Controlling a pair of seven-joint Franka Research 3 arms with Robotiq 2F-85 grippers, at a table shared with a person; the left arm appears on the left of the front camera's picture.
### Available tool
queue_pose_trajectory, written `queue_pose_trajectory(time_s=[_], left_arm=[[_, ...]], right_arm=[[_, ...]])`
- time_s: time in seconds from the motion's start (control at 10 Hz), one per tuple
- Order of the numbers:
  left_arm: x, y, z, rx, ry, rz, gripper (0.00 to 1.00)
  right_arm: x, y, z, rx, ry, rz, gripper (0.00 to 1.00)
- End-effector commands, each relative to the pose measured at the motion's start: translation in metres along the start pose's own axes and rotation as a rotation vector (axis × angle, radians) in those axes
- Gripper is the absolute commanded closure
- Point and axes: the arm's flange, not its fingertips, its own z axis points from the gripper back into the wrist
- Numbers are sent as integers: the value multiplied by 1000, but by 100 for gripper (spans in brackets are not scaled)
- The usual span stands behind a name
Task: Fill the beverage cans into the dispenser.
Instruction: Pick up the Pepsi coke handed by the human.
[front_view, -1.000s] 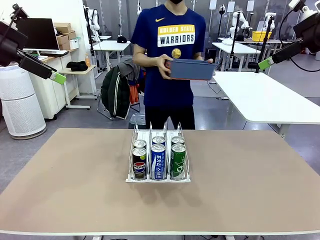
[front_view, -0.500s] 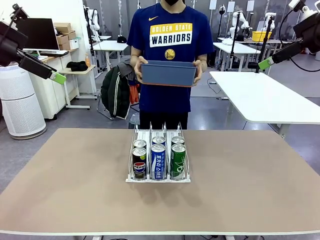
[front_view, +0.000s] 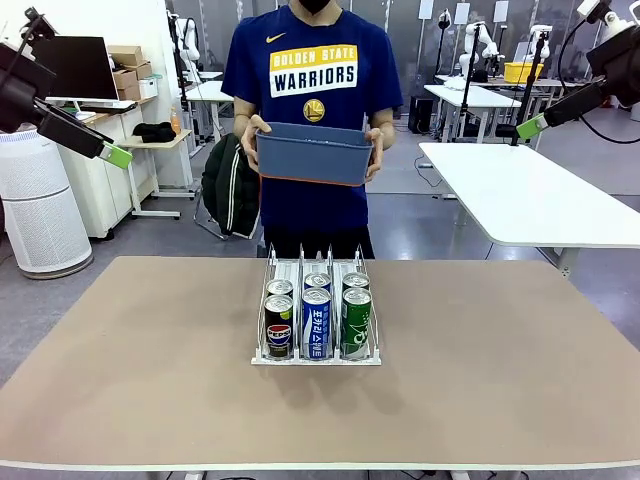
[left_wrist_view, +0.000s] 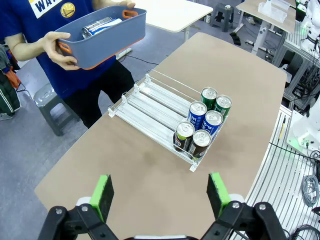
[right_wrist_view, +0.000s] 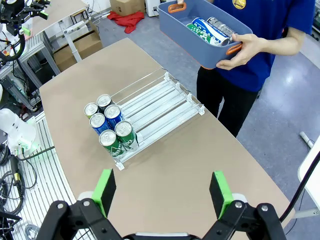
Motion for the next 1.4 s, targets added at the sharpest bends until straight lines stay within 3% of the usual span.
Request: queue_pose_trajectory(time_s=[0.0, 1.3], left_arm=[[-2, -1, 1, -2, -4, 6, 0], [-2, -1, 1, -2, -4, 6, 0]], right_arm=[[-1, -3, -3, 26, -15, 16, 0], [-1, -3, -3, 26, -15, 16, 0]])
